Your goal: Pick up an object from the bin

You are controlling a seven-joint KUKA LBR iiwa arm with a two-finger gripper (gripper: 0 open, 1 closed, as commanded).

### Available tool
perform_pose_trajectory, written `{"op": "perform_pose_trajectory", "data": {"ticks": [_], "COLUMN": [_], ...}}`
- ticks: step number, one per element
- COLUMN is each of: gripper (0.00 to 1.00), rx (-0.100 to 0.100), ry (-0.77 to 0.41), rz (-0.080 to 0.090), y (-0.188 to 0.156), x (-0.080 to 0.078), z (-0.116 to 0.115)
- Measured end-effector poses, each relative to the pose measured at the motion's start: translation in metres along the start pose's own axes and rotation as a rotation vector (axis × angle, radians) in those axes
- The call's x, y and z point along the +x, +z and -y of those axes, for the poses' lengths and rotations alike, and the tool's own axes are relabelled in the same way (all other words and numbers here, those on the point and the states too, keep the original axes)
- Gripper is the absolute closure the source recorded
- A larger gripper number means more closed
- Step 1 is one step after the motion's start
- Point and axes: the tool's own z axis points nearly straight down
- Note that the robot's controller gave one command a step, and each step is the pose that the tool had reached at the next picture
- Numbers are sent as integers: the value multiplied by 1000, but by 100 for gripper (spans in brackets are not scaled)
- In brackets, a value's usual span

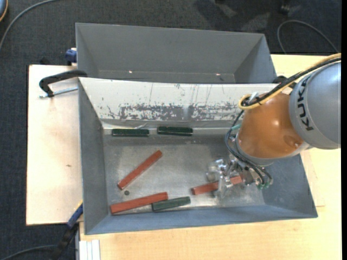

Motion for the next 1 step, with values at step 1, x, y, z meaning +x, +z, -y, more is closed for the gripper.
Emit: {"op": "perform_pose_trajectory", "data": {"ticks": [1], "gripper": [100], "rx": [4], "ry": [0], "rz": [13], "y": [-91], "x": [-3], "z": [0]}}
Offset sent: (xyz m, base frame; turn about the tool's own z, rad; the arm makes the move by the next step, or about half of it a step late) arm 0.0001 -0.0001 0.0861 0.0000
